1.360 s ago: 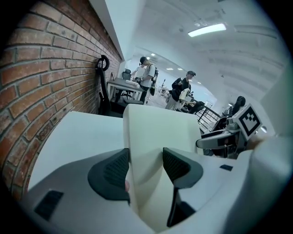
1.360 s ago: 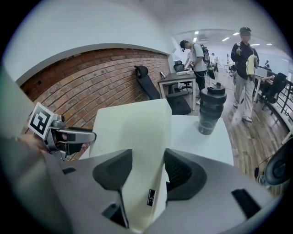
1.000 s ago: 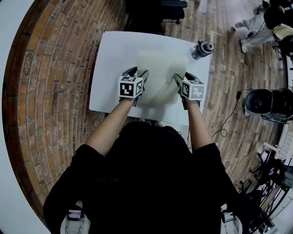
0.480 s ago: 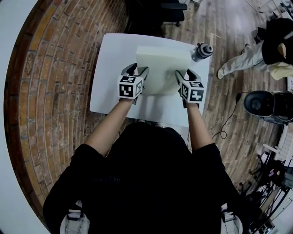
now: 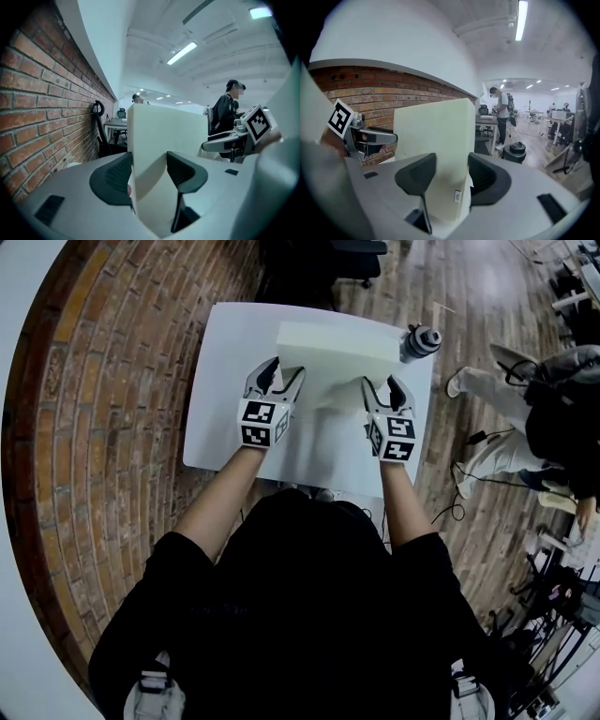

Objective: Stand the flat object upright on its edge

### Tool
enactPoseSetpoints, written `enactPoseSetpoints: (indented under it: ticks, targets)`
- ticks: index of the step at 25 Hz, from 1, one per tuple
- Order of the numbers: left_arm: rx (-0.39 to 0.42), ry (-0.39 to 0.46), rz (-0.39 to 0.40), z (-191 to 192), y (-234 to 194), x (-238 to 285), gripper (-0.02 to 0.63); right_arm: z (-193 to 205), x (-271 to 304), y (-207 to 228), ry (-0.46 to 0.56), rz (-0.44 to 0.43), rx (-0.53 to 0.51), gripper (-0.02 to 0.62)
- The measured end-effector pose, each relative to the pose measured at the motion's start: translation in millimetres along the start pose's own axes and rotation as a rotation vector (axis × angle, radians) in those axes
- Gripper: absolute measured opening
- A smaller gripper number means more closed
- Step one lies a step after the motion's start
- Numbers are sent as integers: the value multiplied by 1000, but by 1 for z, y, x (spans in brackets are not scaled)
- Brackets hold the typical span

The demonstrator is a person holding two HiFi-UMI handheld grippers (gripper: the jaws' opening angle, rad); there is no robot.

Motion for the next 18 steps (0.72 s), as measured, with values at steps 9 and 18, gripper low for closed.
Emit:
enactPoseSetpoints:
  ticks: [9,18]
  targets:
    - [84,154,25,7,3,-4,238,9,-13,-6,147,47,-50,230]
    - [131,176,18,26,16,-4,238,35,-16,-5,135,72,-84,230]
Point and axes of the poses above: the fingertips, and each gripper's own axes: x forward along the fingers, y to its right, z out of its underside, the point moved 6 cm from there along -x, backward along the fingers, and after that the axes turned 2 degrees about -y, right-handed, at the moved point
